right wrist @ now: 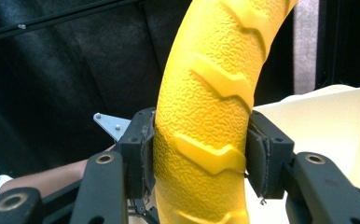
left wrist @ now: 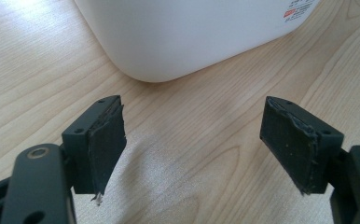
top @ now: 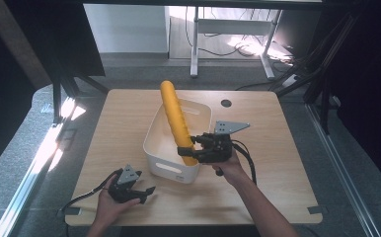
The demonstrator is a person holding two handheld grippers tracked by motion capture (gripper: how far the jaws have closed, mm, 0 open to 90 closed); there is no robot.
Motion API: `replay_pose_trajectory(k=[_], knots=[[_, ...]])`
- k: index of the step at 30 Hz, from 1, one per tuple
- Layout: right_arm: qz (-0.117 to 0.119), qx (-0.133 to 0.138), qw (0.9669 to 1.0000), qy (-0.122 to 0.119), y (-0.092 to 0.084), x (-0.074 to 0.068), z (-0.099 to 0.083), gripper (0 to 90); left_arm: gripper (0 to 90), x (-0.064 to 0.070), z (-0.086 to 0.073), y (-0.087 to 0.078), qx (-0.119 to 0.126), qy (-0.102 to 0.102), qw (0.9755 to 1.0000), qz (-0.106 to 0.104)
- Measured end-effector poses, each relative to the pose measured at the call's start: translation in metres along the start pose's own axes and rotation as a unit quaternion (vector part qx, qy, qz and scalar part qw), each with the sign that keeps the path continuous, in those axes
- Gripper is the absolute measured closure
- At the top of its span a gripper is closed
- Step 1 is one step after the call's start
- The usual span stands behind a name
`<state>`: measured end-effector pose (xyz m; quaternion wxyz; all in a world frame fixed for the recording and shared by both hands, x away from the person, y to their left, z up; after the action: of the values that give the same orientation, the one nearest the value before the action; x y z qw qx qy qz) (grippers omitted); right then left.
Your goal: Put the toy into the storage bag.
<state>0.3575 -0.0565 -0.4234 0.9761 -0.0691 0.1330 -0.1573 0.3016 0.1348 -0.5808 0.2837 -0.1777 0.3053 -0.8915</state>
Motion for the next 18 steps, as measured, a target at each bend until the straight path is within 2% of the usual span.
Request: replay_pose_trajectory(k=[6,9,18], knots=[[-0.012,-0.001,0.9998,-0.016,-0.005,-0.002,0.0,42.4,22.2,0.0,0.0,0.0,-0.001,0.0,1.0,0.0],[-0.026,0.004,0.9994,-0.023,-0.008,-0.002,0.001,40.7,22.2,0.0,0.0,0.0,-0.001,0.001,1.0,0.0],[-0.027,0.01,0.9994,-0.021,-0.013,0.0,0.0,40.2,22.1,0.0,-0.001,0.0,-0.003,0.002,1.0,0.001]])
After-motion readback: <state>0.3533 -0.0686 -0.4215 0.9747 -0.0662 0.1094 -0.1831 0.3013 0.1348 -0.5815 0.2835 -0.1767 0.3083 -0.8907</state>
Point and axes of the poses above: each handheld gripper's, and its own axes: y roughly forward along the jaws, z roughly out of its top, x roughly to its right, the point moved 8 cm from there along y, roughly forward along the jaws, and after that the axes turned 9 degrees about -z, right-handed, at the moved point
